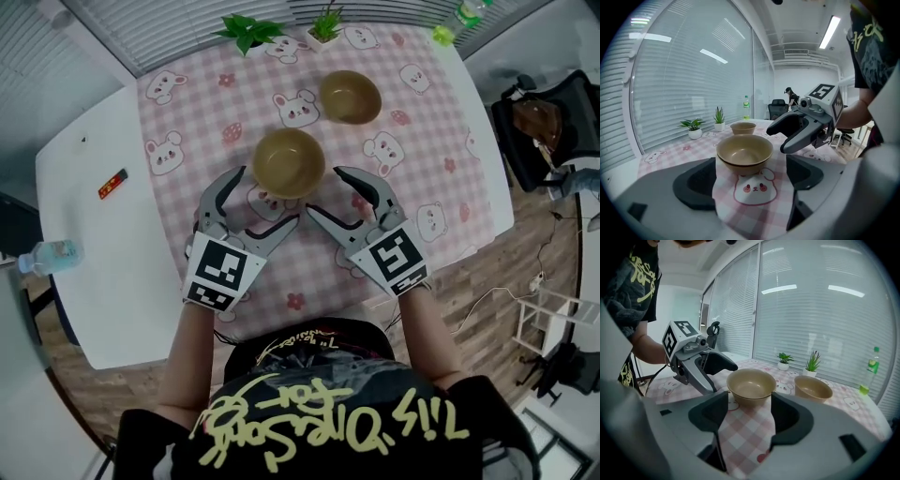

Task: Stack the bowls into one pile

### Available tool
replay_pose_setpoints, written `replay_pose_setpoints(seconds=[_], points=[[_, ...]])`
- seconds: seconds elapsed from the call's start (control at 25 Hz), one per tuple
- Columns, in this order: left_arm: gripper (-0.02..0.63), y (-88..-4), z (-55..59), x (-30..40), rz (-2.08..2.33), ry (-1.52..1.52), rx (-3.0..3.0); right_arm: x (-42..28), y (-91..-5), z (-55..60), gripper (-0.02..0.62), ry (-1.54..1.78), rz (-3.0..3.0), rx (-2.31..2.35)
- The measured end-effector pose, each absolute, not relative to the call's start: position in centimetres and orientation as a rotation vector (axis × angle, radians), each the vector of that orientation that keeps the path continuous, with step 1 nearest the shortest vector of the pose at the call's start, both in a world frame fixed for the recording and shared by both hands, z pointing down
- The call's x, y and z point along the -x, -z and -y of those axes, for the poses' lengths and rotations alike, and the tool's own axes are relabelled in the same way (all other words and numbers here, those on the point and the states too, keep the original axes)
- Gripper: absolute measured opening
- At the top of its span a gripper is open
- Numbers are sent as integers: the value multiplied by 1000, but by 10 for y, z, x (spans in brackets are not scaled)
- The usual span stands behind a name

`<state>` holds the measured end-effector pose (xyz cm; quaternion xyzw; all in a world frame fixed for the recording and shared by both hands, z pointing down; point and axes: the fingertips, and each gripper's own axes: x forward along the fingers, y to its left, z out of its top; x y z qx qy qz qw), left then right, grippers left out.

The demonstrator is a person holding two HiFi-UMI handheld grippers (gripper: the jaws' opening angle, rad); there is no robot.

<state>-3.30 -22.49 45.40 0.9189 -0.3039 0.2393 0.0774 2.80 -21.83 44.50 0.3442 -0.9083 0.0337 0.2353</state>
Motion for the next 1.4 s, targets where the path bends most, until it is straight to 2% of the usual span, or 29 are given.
replay_pose_setpoints(seconds=[0.32,0.72,1.4], points=[[463,-439,217,35,936,-647,-2777,-47,-429,208,290,-78,2498,-1015],[463,-391,231,1,1118,-553,-2762,-87,-399,226,290,-8,2584,-901],[463,-375,287,-82,1152,-730,-2802,-166,-390,286,290,96,2629,-783]])
